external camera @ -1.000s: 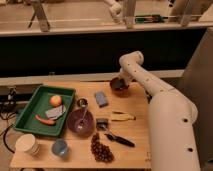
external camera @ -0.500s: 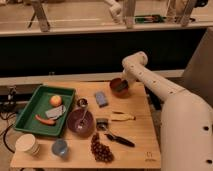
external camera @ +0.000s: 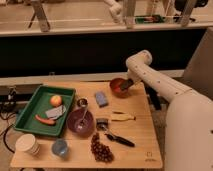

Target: Wipe red bowl with eraser

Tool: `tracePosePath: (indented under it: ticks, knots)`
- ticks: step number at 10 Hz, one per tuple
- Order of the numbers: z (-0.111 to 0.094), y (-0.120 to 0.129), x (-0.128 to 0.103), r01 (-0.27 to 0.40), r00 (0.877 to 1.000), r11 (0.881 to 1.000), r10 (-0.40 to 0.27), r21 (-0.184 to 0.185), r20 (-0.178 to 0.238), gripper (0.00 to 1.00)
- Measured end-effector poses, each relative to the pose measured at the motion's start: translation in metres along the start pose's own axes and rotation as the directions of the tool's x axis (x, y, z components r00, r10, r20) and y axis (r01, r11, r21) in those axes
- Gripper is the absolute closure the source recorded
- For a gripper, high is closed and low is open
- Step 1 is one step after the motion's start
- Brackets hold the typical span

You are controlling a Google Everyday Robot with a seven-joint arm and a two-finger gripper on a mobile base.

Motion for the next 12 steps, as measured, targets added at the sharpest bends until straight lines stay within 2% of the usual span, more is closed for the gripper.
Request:
tracePosePath:
  ticks: [2,5,7,9,12]
  knots:
    - [0.008,-0.011,0.005,-0.004,1.0,1.0,0.004,0.005,-0.007,1.0]
    - [0.03,-0.036,0.006,0.005,1.0,1.0,-0.005,0.005,0.002,1.0]
    - [0.047,-0.048,-0.006,0.032,0.999,0.999,-0.032,-0.004,0.021,1.0]
    - [0.052,-0.056,-0.018,0.061,0.997,0.998,-0.06,-0.004,0.045,1.0]
    - [0.046,-0.05,-0.035,0.091,0.992,0.996,-0.091,0.002,0.084,1.0]
